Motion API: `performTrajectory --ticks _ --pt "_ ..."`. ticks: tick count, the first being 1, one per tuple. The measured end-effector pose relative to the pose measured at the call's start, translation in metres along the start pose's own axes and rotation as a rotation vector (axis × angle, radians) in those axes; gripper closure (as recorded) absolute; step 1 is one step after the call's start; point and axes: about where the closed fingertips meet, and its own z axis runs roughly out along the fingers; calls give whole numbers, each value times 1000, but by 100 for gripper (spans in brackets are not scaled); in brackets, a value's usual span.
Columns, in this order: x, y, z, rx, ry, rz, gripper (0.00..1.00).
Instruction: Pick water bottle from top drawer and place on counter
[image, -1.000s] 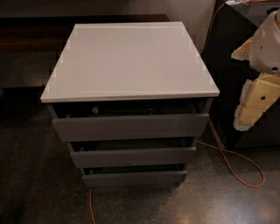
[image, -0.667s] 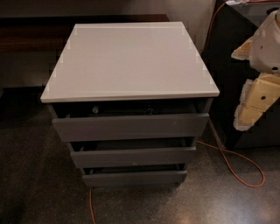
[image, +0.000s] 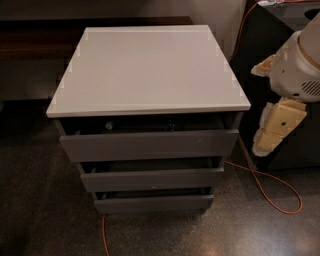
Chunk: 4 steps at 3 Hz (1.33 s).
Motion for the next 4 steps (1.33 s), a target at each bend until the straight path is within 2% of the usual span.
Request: performTrajectory --ticks 2,3,4 --pt "-6 25 64 -37 -87 -72 0" --pt "-11 33 98 -21 -173 -141 0" --pt "-26 36 148 14 -221 -191 0"
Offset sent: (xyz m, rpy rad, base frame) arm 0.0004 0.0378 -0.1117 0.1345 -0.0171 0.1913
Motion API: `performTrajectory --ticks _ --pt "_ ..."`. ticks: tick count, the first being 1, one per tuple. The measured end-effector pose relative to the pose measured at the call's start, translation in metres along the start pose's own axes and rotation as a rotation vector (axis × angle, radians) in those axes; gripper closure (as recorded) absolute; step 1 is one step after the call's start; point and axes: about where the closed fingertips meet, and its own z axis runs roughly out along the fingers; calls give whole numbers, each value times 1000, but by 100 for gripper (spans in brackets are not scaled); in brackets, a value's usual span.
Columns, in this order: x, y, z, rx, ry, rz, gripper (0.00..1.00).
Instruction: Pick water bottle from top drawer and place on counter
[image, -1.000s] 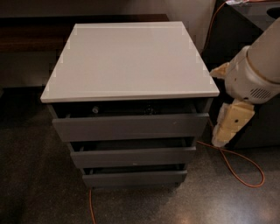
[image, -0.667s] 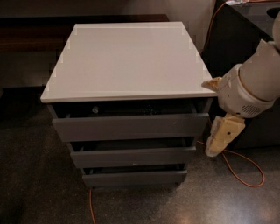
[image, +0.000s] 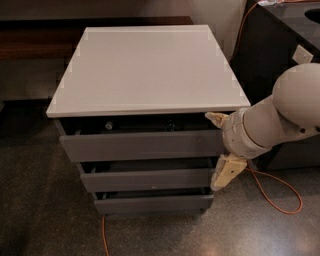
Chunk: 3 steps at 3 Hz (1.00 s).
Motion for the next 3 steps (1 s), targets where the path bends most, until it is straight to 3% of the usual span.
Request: performTrajectory --ticks 1,3 --pt "0 0 0 0 0 0 0" --pt "4 7 39 -69 17 -52 0"
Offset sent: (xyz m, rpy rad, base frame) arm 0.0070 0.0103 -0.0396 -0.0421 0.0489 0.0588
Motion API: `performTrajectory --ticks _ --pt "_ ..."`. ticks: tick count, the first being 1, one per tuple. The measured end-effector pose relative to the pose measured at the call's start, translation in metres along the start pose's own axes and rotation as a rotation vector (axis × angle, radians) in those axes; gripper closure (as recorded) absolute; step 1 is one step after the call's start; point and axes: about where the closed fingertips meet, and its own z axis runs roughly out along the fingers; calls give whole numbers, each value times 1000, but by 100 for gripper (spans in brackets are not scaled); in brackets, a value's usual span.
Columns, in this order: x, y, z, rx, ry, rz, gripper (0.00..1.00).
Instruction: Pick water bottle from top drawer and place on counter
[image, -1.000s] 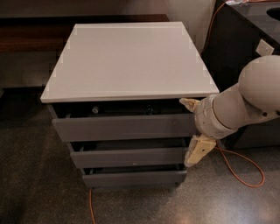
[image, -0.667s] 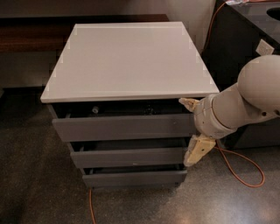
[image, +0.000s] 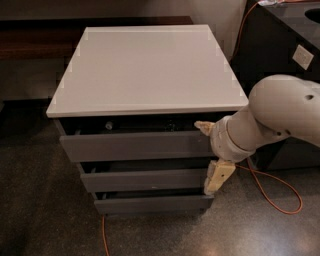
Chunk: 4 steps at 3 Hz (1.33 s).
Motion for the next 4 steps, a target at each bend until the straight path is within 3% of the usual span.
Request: performTrajectory --ticks 2,4 --pt "20 -7 56 -25 15 -39 0" --pt "46 -46 110 26 36 -81 0"
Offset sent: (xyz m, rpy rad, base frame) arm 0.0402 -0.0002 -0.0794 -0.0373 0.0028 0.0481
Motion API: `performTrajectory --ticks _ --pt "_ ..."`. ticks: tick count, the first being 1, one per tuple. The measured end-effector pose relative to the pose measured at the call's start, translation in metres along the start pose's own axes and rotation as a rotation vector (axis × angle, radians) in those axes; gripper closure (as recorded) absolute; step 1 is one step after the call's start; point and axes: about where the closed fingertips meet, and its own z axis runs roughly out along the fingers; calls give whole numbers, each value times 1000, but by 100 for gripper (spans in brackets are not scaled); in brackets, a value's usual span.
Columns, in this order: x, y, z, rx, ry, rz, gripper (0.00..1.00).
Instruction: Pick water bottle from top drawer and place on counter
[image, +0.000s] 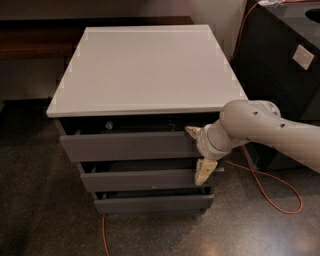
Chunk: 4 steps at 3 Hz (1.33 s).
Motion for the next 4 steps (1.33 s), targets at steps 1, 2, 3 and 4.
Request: performTrajectory --ticks 1,2,3,4 --pt "10 -17 14 23 10 -2 0" --pt "18 -31 22 40 20 0 0" --pt "22 -38 30 43 25 1 13" --pt "22 -39 32 41 24 -1 37"
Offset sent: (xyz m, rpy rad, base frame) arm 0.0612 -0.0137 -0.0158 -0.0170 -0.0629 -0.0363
